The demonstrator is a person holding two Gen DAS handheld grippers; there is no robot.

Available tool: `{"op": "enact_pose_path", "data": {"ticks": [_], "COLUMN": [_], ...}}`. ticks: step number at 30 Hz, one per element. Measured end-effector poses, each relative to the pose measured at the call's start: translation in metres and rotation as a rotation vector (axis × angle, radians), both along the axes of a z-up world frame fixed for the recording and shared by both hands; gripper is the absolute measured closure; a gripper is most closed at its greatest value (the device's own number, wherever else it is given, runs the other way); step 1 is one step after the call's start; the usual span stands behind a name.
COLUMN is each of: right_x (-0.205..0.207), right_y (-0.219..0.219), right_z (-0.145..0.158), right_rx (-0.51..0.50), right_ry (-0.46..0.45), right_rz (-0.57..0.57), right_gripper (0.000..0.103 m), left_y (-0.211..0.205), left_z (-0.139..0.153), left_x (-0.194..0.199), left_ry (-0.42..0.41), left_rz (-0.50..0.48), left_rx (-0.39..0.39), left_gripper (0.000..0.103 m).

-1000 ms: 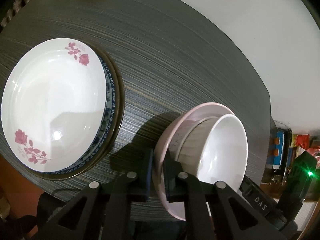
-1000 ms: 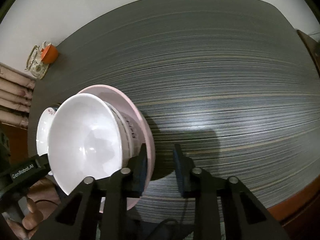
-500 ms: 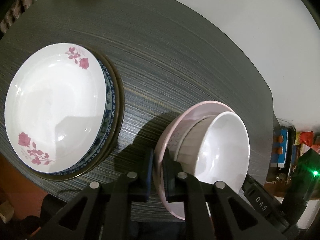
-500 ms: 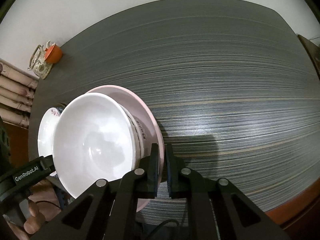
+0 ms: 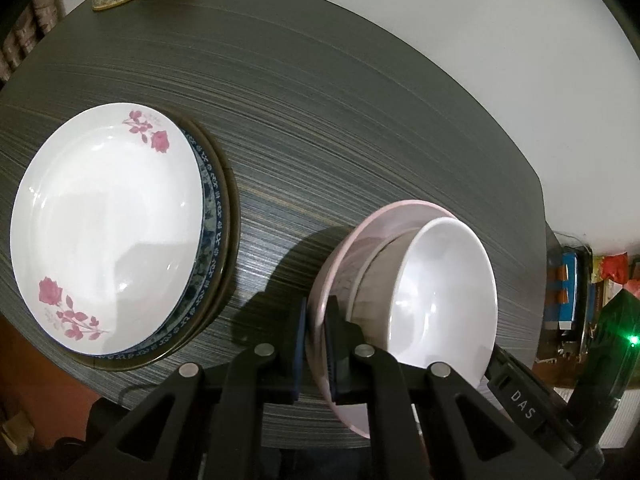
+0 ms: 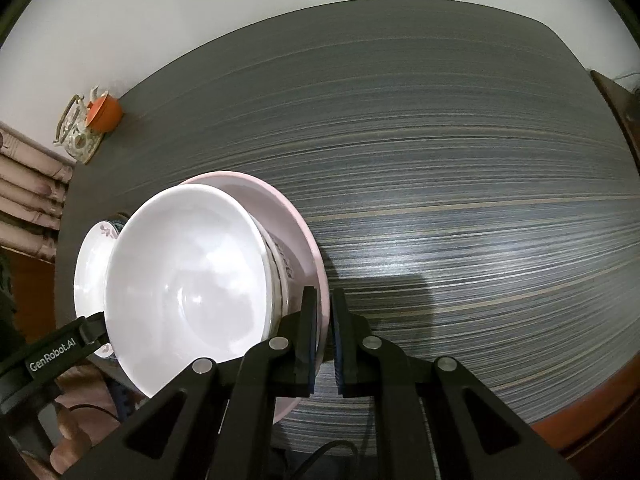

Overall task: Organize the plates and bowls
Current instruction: 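Lift the nested bowls and carry them over the plate stack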

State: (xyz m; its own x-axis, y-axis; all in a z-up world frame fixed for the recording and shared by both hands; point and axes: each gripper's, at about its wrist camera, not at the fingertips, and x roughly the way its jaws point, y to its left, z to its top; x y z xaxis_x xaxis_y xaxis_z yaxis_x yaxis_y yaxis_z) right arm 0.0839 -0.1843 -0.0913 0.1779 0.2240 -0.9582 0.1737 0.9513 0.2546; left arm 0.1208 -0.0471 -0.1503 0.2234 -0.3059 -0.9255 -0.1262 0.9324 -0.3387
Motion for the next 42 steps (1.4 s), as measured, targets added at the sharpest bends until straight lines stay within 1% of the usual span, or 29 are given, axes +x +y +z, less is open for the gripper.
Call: {"op": "enact_pose_path", "data": {"ticks": [9,24,31,36,42], "right_x": [0.0,-0.002,0.0,0.001,0.004], "right_y": [0.002,0.001,0.009,0.014,0.033], "right_z": [0.0,0.023,0.035,0.046,0.059], "right_rx": [0.004,-0.011,-0.007,-0.004,0.001], "right_ry": [-0.004,-0.057,-0.077,-0.096,-0.118], "right_rz": [-0.006,0.006,0.027,0.048,0.083], "right_gripper": [0.093,0.093,0.093,0.093,0.093], "left_y": [0.002,0.015,0.031,0.05,0.071], "left_z": [0.003,0.021,0.035,0.046,0.057], "left_x": [-0.002,-0.008,-0.012,-0.015,-0.017], "left_ry": [-0.011,-0.047,-0.069,-0.088,-0.105], "left_rz": [-0.007,0.003,0.023,0.049,0.086], "left_rx": [0.004,-0.011,-0.009,-0.009,-0.001], "left_gripper": [0.096,0.096,0.096,0.096,0.096]}}
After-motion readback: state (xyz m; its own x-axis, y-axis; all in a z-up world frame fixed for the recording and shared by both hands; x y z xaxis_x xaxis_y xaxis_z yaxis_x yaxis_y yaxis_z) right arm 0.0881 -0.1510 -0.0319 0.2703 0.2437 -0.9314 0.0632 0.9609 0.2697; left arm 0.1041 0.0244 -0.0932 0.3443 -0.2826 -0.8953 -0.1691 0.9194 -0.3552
